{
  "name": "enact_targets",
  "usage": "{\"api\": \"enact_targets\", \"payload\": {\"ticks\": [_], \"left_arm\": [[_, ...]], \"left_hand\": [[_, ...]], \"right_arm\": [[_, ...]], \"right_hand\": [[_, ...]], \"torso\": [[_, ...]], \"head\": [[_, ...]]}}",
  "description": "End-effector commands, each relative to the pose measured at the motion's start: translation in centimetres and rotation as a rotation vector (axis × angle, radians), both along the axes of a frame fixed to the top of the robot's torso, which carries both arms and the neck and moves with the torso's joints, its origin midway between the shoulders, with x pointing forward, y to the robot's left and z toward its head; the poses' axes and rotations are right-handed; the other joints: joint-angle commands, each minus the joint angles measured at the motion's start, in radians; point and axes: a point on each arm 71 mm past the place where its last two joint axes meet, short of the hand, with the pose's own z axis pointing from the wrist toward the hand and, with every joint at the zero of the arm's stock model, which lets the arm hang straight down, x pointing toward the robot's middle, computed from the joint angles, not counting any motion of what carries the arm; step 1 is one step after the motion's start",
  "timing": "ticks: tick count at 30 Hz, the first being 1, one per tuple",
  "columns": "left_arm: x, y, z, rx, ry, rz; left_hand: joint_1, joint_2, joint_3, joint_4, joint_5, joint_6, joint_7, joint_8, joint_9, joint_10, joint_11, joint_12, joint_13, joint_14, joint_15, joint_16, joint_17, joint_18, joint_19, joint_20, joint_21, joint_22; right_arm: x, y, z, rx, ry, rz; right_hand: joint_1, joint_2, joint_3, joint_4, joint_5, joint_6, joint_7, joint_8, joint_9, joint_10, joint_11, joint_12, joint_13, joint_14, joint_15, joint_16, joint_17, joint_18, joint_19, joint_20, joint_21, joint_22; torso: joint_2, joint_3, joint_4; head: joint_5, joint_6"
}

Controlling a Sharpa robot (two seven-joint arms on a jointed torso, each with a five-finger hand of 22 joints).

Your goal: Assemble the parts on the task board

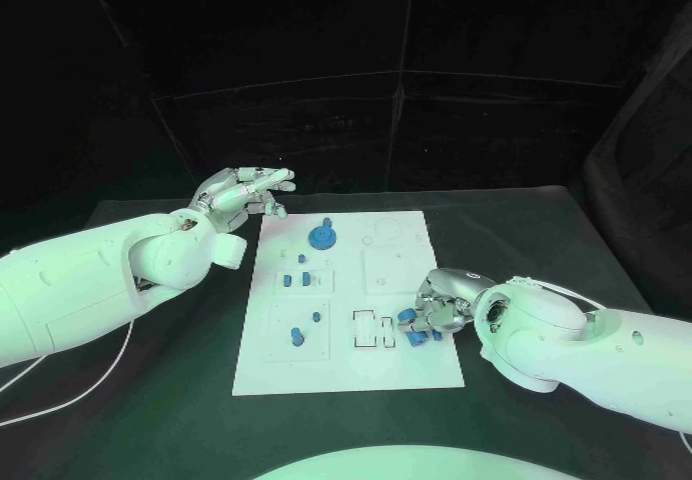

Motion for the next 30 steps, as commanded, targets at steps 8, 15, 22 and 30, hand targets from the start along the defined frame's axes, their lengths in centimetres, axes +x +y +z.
{"api": "enact_targets", "payload": {"ticks": [8,15,22,30], "left_arm": [[0.0,-0.2,0.1,-0.008,-0.001,-0.017],[0.0,-0.3,0.1,-0.008,0.0,-0.02],[0.0,-0.5,0.1,-0.009,0.001,-0.023],[0.0,-0.6,0.1,-0.01,0.002,-0.027]], "left_hand": [[0.001,0.012,-0.006,0.002,0.001,-0.009,0.001,0.004,-0.001,-0.009,0.0,0.003,-0.001,-0.006,0.0,-0.003,-0.001,0.006,0.001,0.006,-0.005,-0.001],[0.001,0.012,-0.006,0.002,0.001,-0.009,0.001,0.004,-0.001,-0.009,0.0,0.003,-0.001,-0.006,0.0,-0.003,-0.001,0.006,0.001,0.006,-0.005,-0.001],[0.001,0.012,-0.006,0.002,0.001,-0.009,0.001,0.004,-0.001,-0.009,0.0,0.003,-0.001,-0.006,0.0,-0.003,-0.001,0.006,0.001,0.006,-0.005,-0.001],[0.001,0.012,-0.006,0.002,0.001,-0.009,0.001,0.004,-0.001,-0.009,0.0,0.003,-0.001,-0.006,0.0,-0.003,-0.001,0.006,0.001,0.006,-0.005,-0.001]], "right_arm": [[-1.1,0.5,1.2,0.135,-0.045,-0.053],[-1.3,1.6,1.1,0.199,0.002,-0.063],[-1.3,2.9,0.8,0.207,0.042,-0.045],[-1.0,4.1,0.4,0.2,0.07,-0.027]], "right_hand": [[0.003,0.015,-0.021,0.001,0.067,0.016,-0.008,0.007,0.026,0.01,-0.011,0.003,0.01,0.064,-0.013,0.008,0.042,-0.012,0.005,-0.011,0.009,0.012],[0.0,0.02,-0.024,0.002,0.071,0.022,-0.01,0.008,0.031,0.013,-0.013,0.003,0.014,0.065,-0.015,0.009,0.046,-0.013,0.007,-0.012,0.011,0.015],[-0.017,0.03,-0.035,0.002,0.054,0.027,-0.013,0.007,0.04,0.016,-0.015,0.0,0.016,0.065,-0.017,0.009,0.047,-0.013,0.007,-0.014,0.011,0.016],[-0.03,0.039,-0.043,0.003,0.041,0.032,-0.015,0.007,0.047,0.017,-0.017,-0.004,0.017,0.065,-0.018,0.009,0.048,-0.013,0.007,-0.015,0.011,0.016]], "torso": [[-0.001,-0.0006,0.003],[0.001,0.0006,0.002],[0.0,-0.0002,0.0019],[0.0,-0.0005,0.001]], "head": [[-0.002,0.0],[0.003,-0.001],[0.007,-0.002],[0.011,-0.004]]}}
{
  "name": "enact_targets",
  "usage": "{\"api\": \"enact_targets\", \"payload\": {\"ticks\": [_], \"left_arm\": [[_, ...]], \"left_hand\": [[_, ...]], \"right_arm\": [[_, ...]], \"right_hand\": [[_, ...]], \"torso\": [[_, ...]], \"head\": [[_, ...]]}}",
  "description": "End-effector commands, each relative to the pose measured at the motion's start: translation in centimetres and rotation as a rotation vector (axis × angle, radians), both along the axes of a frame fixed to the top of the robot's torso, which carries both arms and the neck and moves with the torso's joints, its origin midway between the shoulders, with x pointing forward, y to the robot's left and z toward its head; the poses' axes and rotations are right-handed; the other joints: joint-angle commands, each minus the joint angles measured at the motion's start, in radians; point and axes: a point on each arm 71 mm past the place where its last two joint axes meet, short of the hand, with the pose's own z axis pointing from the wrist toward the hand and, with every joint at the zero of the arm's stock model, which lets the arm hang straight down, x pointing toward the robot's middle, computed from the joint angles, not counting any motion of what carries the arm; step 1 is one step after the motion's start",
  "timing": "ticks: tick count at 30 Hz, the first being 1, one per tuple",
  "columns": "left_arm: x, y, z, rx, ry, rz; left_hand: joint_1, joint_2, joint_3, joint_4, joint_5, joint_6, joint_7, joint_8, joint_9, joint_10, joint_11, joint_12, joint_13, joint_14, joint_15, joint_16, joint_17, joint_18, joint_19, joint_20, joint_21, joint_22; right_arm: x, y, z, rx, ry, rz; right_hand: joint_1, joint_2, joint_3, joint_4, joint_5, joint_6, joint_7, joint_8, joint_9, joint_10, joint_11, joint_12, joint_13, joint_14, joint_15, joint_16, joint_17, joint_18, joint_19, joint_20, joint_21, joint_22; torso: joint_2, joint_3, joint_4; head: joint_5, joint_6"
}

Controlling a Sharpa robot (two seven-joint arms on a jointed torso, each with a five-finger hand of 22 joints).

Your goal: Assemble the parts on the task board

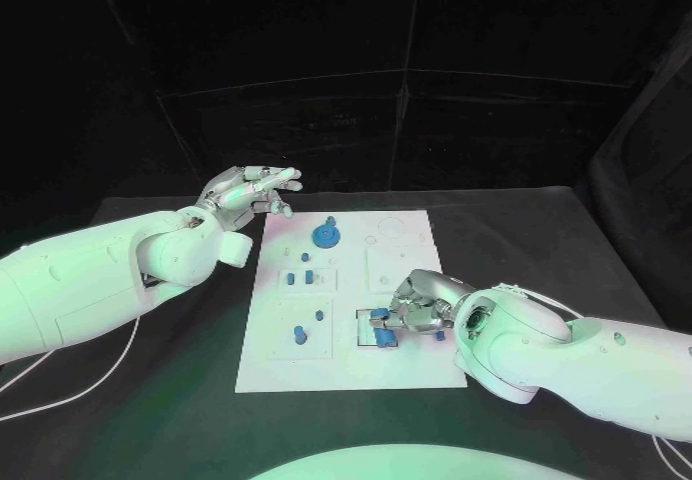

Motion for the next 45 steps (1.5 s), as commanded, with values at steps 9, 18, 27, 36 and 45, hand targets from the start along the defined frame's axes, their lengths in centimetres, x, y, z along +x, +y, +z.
{"api": "enact_targets", "payload": {"ticks": [9,18,27,36,45], "left_arm": [[0.0,-0.3,0.1,-0.008,-0.002,-0.017],[0.0,-0.3,0.1,-0.008,-0.001,-0.018],[0.0,-0.2,0.1,-0.008,-0.001,-0.017],[0.0,-0.2,0.1,-0.007,0.0,-0.017],[-0.1,-0.1,0.1,-0.007,0.0,-0.015]], "left_hand": [[0.001,0.012,-0.006,0.002,0.001,-0.009,0.001,0.004,-0.001,-0.009,0.0,0.003,-0.001,-0.006,0.0,-0.003,-0.001,0.006,0.001,0.006,-0.005,-0.001],[0.001,0.012,-0.006,0.002,0.001,-0.009,0.001,0.004,-0.001,-0.009,0.0,0.003,-0.001,-0.006,0.0,-0.003,-0.001,0.006,0.001,0.006,-0.005,-0.001],[0.001,0.012,-0.006,0.002,0.001,-0.009,0.001,0.004,-0.001,-0.009,0.0,0.003,-0.001,-0.006,0.0,-0.003,-0.001,0.006,0.001,0.006,-0.005,-0.001],[0.002,0.013,-0.008,0.003,0.001,-0.009,0.001,0.005,-0.001,-0.011,0.0,0.004,-0.001,-0.007,0.001,-0.003,-0.002,0.006,0.001,0.006,-0.007,-0.002],[0.003,0.013,-0.009,0.003,0.001,-0.01,0.001,0.005,-0.001,-0.012,0.0,0.005,-0.001,-0.008,0.001,-0.002,-0.003,0.006,0.001,0.006,-0.007,-0.003]], "right_arm": [[0.4,0.9,-0.4,-0.025,0.018,0.013],[0.6,1.3,-0.5,-0.051,0.006,0.031],[0.6,1.4,-0.5,-0.058,0.001,0.04],[0.3,1.4,-0.2,-0.06,-0.013,0.068],[0.1,-0.5,0.4,-0.022,-0.061,0.022]], "right_hand": [[-0.049,0.021,-0.037,-0.002,-0.118,0.005,0.0,-0.003,0.018,0.0,-0.003,-0.02,-0.004,0.06,-0.008,0.0,0.042,-0.012,-0.005,-0.01,0.0,-0.006],[-0.14,-0.021,-0.09,0.0,-0.352,-0.011,0.005,-0.018,0.042,-0.026,0.003,-0.081,-0.043,0.055,-0.005,-0.016,0.02,-0.005,-0.025,-0.007,-0.023,-0.043],[-0.196,-0.067,-0.051,0.001,-0.353,-0.019,0.008,-0.025,0.05,-0.036,0.005,-0.103,-0.057,0.053,-0.003,-0.023,0.012,-0.002,-0.033,-0.005,-0.034,-0.058],[-0.018,-0.058,0.036,-0.064,-0.283,-0.013,0.007,-0.027,0.077,-0.027,0.004,-0.105,-0.042,0.056,-0.003,-0.024,0.02,-0.002,-0.03,-0.004,-0.037,-0.057],[0.01,-0.043,0.018,-0.063,-0.251,-0.039,0.016,-0.045,0.083,-0.025,0.01,-0.108,-0.036,0.056,0.001,-0.025,0.022,-0.002,-0.029,-0.002,-0.038,-0.056]], "torso": [[-0.001,0.0004,-0.0021],[-0.002,0.0009,-0.0035],[-0.002,0.002,-0.0043],[-0.001,0.002,-0.0045],[-0.002,0.0023,-0.0033]], "head": [[0.006,-0.003],[0.008,-0.004],[0.008,-0.003],[0.007,-0.001],[0.003,0.002]]}}
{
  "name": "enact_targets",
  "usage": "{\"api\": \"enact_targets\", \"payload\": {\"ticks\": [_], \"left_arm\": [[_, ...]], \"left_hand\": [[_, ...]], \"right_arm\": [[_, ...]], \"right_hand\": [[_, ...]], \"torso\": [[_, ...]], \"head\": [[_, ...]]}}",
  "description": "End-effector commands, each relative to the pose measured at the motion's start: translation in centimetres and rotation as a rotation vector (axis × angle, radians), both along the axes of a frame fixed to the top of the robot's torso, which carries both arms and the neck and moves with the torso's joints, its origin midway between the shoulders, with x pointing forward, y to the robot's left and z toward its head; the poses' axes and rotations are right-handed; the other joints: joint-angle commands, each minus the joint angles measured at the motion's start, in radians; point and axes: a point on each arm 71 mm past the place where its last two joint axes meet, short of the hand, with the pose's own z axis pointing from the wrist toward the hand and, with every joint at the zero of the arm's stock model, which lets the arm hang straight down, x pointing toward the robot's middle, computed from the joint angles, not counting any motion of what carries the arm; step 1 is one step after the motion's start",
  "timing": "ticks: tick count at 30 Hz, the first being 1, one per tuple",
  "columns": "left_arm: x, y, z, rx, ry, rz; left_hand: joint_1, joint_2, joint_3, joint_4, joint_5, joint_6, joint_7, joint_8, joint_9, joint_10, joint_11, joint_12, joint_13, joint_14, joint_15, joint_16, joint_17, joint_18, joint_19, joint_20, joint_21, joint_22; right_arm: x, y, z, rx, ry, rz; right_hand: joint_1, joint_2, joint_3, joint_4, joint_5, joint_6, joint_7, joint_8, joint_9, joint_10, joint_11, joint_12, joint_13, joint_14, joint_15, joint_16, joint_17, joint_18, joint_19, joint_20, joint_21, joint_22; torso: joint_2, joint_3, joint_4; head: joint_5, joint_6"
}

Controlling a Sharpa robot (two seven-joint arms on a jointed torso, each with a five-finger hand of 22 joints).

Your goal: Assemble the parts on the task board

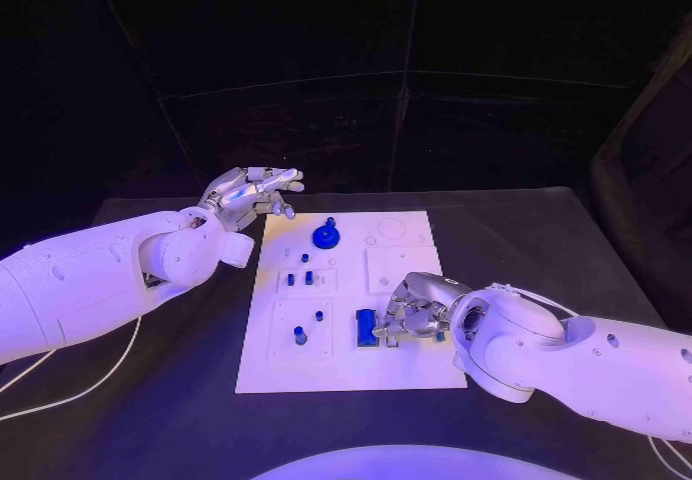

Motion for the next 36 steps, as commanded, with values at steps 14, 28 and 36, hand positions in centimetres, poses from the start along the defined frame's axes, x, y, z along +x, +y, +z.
{"api": "enact_targets", "payload": {"ticks": [14,28,36], "left_arm": [[0.0,0.0,0.1,-0.005,-0.004,-0.007],[0.0,0.0,0.1,-0.005,-0.003,-0.01],[0.0,0.0,0.0,-0.004,-0.003,-0.011]], "left_hand": [[-0.002,0.008,-0.005,-0.001,0.001,-0.006,-0.002,0.005,-0.001,-0.004,0.0,0.005,-0.001,-0.008,0.001,-0.003,-0.001,0.006,0.001,0.006,-0.004,-0.001],[-0.002,0.008,-0.005,-0.001,0.001,-0.006,-0.002,0.005,-0.001,-0.004,0.0,0.005,-0.001,-0.008,0.001,-0.003,-0.001,0.006,0.001,0.006,-0.004,-0.001],[-0.002,0.008,-0.005,-0.001,0.001,-0.006,-0.002,0.005,-0.001,-0.004,0.0,0.005,-0.001,-0.008,0.001,-0.003,-0.001,0.006,0.001,0.006,-0.004,-0.001]], "right_arm": [[-0.5,-7.9,1.9,0.011,-0.069,-0.109],[0.5,-8.7,0.4,-0.178,-0.013,-0.061],[0.9,-7.8,-0.1,-0.21,-0.01,-0.031]], "right_hand": [[0.01,0.027,-0.034,0.04,0.059,-0.06,0.025,-0.065,-0.02,-0.006,0.024,-0.024,-0.005,0.062,0.022,-0.008,0.024,-0.002,-0.006,0.021,-0.006,-0.002],[0.035,0.035,-0.044,0.042,0.092,-0.034,0.02,-0.065,-0.02,0.005,0.021,-0.01,0.012,0.063,0.02,-0.006,0.031,-0.002,-0.003,0.02,-0.004,0.004],[0.04,0.03,-0.05,0.041,0.088,-0.025,0.018,-0.063,-0.018,0.005,0.019,-0.011,0.013,0.063,0.019,-0.008,0.029,-0.002,-0.004,0.019,-0.005,0.002]], "torso": [[0.0,-0.002,-0.0032],[0.0,-0.002,0.0002],[-0.001,-0.002,-0.0009]], "head": [[-0.024,0.006],[-0.033,0.006],[-0.032,0.004]]}}
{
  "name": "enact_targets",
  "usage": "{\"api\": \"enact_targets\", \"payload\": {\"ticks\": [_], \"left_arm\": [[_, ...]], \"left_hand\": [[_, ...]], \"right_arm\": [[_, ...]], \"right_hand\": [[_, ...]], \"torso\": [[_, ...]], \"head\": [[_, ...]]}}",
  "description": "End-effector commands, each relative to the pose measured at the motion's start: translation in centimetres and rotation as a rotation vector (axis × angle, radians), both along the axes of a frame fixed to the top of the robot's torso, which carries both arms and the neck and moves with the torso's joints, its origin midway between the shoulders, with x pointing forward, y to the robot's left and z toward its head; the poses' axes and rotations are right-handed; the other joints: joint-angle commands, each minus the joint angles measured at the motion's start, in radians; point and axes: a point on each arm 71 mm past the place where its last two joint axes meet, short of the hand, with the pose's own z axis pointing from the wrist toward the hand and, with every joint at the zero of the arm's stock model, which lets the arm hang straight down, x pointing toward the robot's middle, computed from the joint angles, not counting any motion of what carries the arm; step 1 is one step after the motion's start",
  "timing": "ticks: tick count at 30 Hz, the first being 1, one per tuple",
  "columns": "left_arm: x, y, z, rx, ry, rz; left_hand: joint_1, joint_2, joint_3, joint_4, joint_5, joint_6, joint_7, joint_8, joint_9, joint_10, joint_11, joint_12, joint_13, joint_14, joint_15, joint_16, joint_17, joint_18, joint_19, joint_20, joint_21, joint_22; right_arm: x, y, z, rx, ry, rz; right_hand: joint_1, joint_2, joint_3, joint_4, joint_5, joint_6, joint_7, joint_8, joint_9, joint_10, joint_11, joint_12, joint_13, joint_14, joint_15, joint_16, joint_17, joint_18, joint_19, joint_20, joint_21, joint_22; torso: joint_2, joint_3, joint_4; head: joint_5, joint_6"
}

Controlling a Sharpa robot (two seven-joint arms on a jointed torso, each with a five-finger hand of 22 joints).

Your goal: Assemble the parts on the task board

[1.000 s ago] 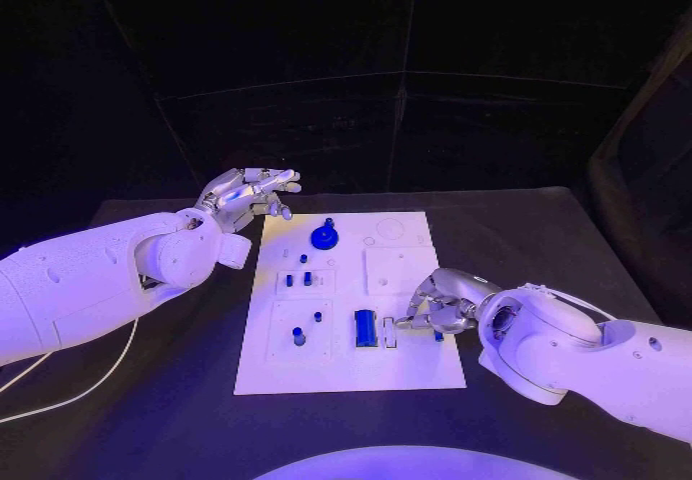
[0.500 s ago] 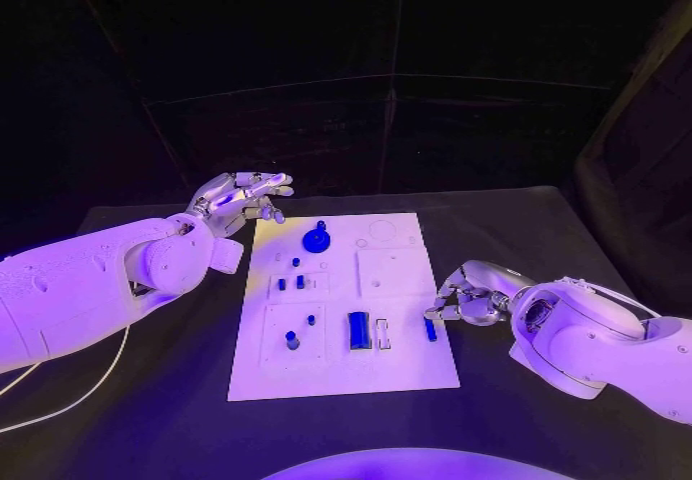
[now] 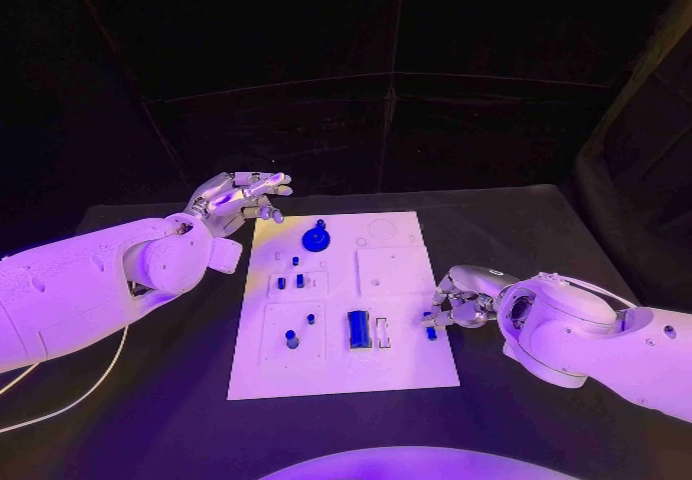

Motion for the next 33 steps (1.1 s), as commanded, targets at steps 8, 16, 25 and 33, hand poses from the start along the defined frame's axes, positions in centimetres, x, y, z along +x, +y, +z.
{"api": "enact_targets", "payload": {"ticks": [8,16,25,33], "left_arm": [[0.0,-0.1,0.1,-0.007,-0.006,-0.013],[0.0,-0.1,0.1,-0.007,-0.005,-0.014],[0.0,-0.1,0.1,-0.006,-0.003,-0.016],[-0.1,-0.1,0.1,-0.001,-0.004,-0.021]], "left_hand": [[-0.001,0.009,-0.006,-0.001,0.001,-0.007,-0.002,0.007,-0.001,-0.006,0.0,0.007,-0.001,-0.009,0.001,-0.002,-0.002,0.006,0.001,0.007,-0.005,-0.002],[-0.001,0.009,-0.006,-0.001,0.001,-0.007,-0.002,0.007,-0.001,-0.006,0.0,0.007,-0.001,-0.009,0.001,-0.002,-0.002,0.006,0.001,0.007,-0.005,-0.002],[-0.001,0.009,-0.006,-0.001,0.001,-0.007,-0.002,0.007,-0.001,-0.006,0.0,0.007,-0.001,-0.009,0.001,-0.002,-0.002,0.006,0.001,0.007,-0.005,-0.002],[0.0,0.009,-0.007,-0.001,0.001,-0.008,-0.002,0.007,-0.001,-0.007,0.0,0.008,-0.002,-0.009,0.001,-0.002,-0.003,0.006,0.001,0.007,-0.006,-0.003]], "right_arm": [[0.2,1.1,-0.5,-0.096,0.004,0.07],[0.3,1.8,-0.7,-0.164,-0.023,0.119],[0.2,2.9,-1.1,-0.251,-0.042,0.192],[0.2,3.2,-0.9,-0.253,-0.072,0.192]], "right_hand": [[0.037,-0.005,-0.009,-0.016,0.003,0.014,-0.001,0.004,0.004,0.004,-0.007,-0.002,0.001,0.059,0.002,-0.004,0.028,-0.002,0.002,0.002,-0.002,-0.002],[0.073,-0.004,-0.01,-0.038,0.013,0.017,-0.001,0.003,0.006,0.001,-0.008,-0.007,0.001,0.058,0.001,-0.006,0.026,-0.001,0.0,0.0,-0.005,-0.005],[0.137,0.0,-0.003,-0.08,0.014,0.027,-0.004,0.004,0.009,-0.003,-0.011,-0.016,-0.002,0.057,-0.002,-0.009,0.025,-0.001,-0.001,-0.001,-0.007,-0.006],[0.166,0.024,0.014,-0.094,0.024,0.031,-0.006,0.002,0.01,-0.003,-0.013,-0.02,-0.002,0.057,-0.004,-0.01,0.025,-0.001,0.0,-0.003,-0.008,-0.005]], "torso": [[-0.001,0.0,-0.0008],[-0.001,0.0002,-0.0006],[-0.001,0.0003,-0.0012],[-0.002,-0.0001,0.0]], "head": [[-0.001,-0.002],[-0.001,-0.003],[-0.002,-0.004],[0.001,-0.002]]}}
